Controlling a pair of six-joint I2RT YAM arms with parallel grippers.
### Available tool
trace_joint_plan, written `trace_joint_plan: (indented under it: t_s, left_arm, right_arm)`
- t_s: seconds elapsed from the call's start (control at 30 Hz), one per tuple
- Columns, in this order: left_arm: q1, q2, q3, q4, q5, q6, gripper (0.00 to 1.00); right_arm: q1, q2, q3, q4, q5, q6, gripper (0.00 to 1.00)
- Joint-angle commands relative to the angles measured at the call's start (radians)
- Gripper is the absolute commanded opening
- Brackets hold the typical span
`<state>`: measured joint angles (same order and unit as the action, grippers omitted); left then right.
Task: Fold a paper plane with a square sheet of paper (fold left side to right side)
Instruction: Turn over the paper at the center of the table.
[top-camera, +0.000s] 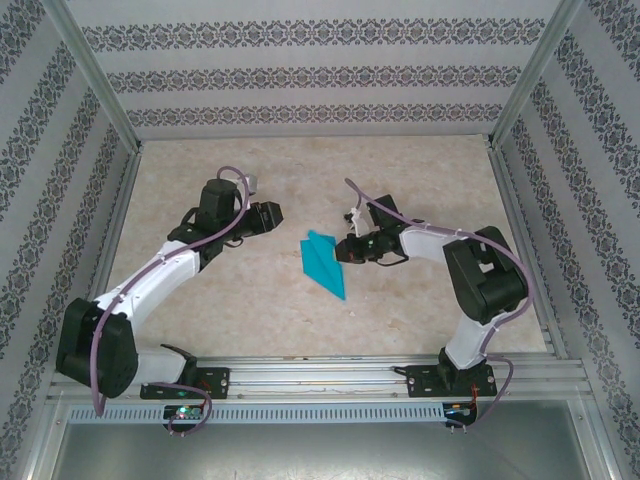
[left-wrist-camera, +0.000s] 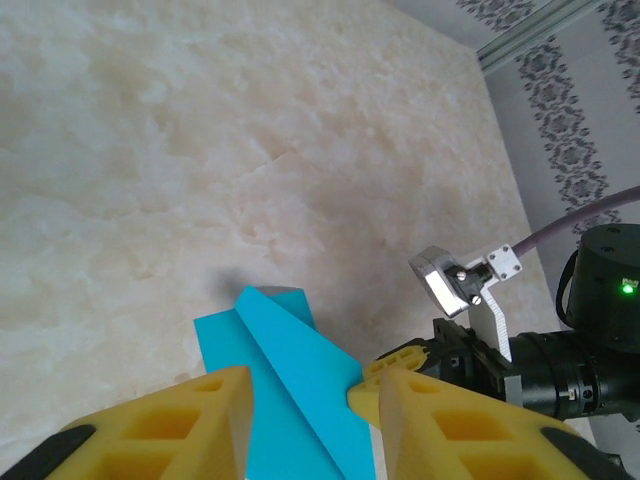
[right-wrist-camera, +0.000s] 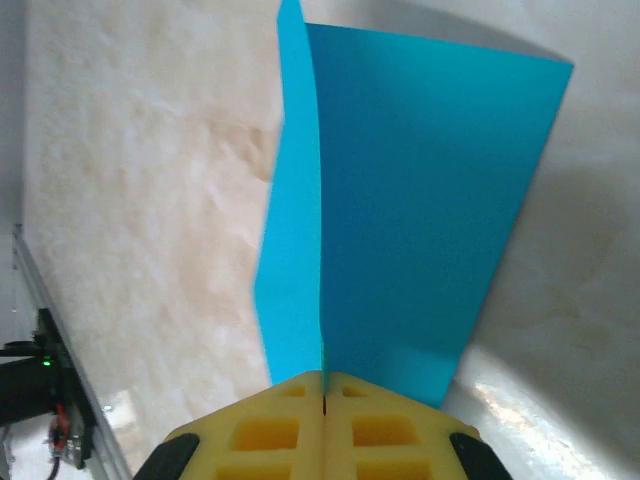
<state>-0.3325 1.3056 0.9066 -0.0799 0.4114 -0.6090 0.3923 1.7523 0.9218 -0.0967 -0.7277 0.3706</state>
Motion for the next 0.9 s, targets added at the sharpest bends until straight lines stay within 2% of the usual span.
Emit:
trace_joint_plan:
  t_s: [0.0, 0.2, 0.43, 0.57, 0.87]
  left_arm:
    - [0.017, -0.061, -0.015, 0.065, 0.043, -0.009, 0.43]
    - [0.027, -0.121, 0.017, 0.226, 0.256, -0.032, 0.50]
    - [0.018, -0.071, 0.135, 0.368, 0.531, -0.136, 0.51]
    - [-0.012, -0.048, 0.168, 0.391, 0.550, -0.138, 0.56]
    - [-0.046, 0.004, 0.170, 0.386, 0.526, -0.132, 0.58]
  right_arm:
    - [-0.023, -0.105, -0.019, 0.052, -0.057, 0.009, 0.00]
    - [-0.069, -0.274, -0.068, 0.251, -0.189, 0.093, 0.00]
    - [-0.092, -0.410, -0.063, 0.516, -0.300, 0.277, 0.00]
    - [-0.077, -0.432, -0.044, 0.651, -0.304, 0.399, 0.00]
    - [-0.020, -0.437, -0.008, 0.683, -0.289, 0.448, 0.00]
